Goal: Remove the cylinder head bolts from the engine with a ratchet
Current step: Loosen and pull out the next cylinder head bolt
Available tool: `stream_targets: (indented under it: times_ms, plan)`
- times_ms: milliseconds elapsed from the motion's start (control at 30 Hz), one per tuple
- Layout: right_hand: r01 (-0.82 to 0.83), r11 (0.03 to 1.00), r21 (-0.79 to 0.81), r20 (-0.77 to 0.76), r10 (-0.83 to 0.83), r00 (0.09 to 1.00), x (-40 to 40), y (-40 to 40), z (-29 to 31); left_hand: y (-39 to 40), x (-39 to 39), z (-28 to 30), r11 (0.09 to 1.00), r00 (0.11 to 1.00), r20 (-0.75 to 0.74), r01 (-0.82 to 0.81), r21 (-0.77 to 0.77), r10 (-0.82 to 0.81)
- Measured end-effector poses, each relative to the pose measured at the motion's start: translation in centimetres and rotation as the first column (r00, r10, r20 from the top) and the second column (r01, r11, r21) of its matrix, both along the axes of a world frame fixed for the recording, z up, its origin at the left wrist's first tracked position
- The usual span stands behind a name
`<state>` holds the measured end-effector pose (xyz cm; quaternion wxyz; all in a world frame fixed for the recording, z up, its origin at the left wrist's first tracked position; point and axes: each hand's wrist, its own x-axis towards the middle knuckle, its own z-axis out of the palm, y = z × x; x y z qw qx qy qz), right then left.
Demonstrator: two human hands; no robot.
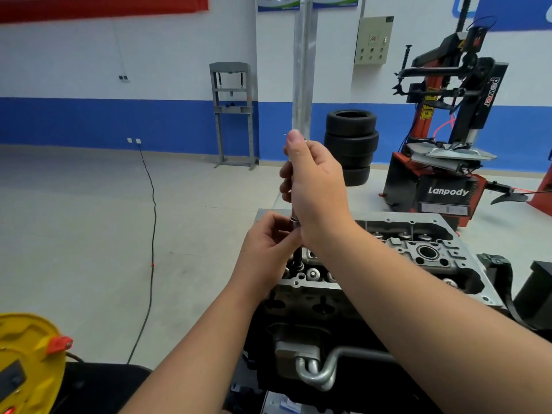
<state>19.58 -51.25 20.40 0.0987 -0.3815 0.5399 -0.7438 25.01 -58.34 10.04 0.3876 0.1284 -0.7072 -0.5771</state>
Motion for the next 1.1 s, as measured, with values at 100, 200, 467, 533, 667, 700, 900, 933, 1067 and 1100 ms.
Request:
stream_targets:
  times_ms: [100,200,467,533,667,700,900,933,1067,1100]
  plan:
    - [-0.08,0.997,-0.017,0.053,0.081,0.995,0.1,-0.2,0.1,-0.2,0.2,0.0,0.999,0.999,0.003,0.055,0.003,-0.055]
    - [-0.213,0.975,0.062,0.105,0.206,0.973,-0.3,-0.1,0.8,-0.3,0.5,0.0,0.993,0.993,0.046,0.113,-0.044,-0.111]
    - [-0.073,0.997,0.018,0.021,0.073,0.997,-0.2,-0.2,1.4,0.2,-0.4,0.1,1.0,1.0,-0.013,-0.018,-0.007,0.018]
    - [-0.071,0.997,0.037,-0.008,0.071,0.997,0.1,-0.2,1.4,0.1,-0.4,0.0,1.0,1.0,-0.011,-0.017,0.002,0.017]
    - [-0.139,0.99,0.017,0.041,0.138,0.99,0.1,-0.2,1.6,-0.1,0.2,-0.1,0.994,0.994,0.032,0.106,-0.018,-0.106]
    - [-0.183,0.983,0.027,0.067,0.181,0.981,-0.1,-0.1,1.7,-0.2,0.3,-0.2,0.991,0.991,0.048,0.13,-0.014,-0.129]
    - [-0.214,0.976,-0.024,0.008,0.214,0.977,-0.7,0.3,1.0,0.2,0.3,0.1,0.997,0.997,0.035,0.063,-0.033,-0.062]
    - [-0.168,0.985,-0.039,-0.004,0.168,0.986,-0.7,0.3,0.9,0.3,0.2,0.1,0.999,0.999,0.031,0.036,-0.021,-0.036]
    - [-0.125,0.992,0.028,0.027,0.124,0.992,-1.2,0.2,1.7,0.3,-0.3,0.3,0.999,0.999,0.024,-0.045,0.028,0.044]
    - [-0.153,0.987,0.049,0.054,0.15,0.987,-1.3,0.1,1.9,0.3,-0.3,0.3,0.999,0.999,0.029,-0.044,0.03,0.043]
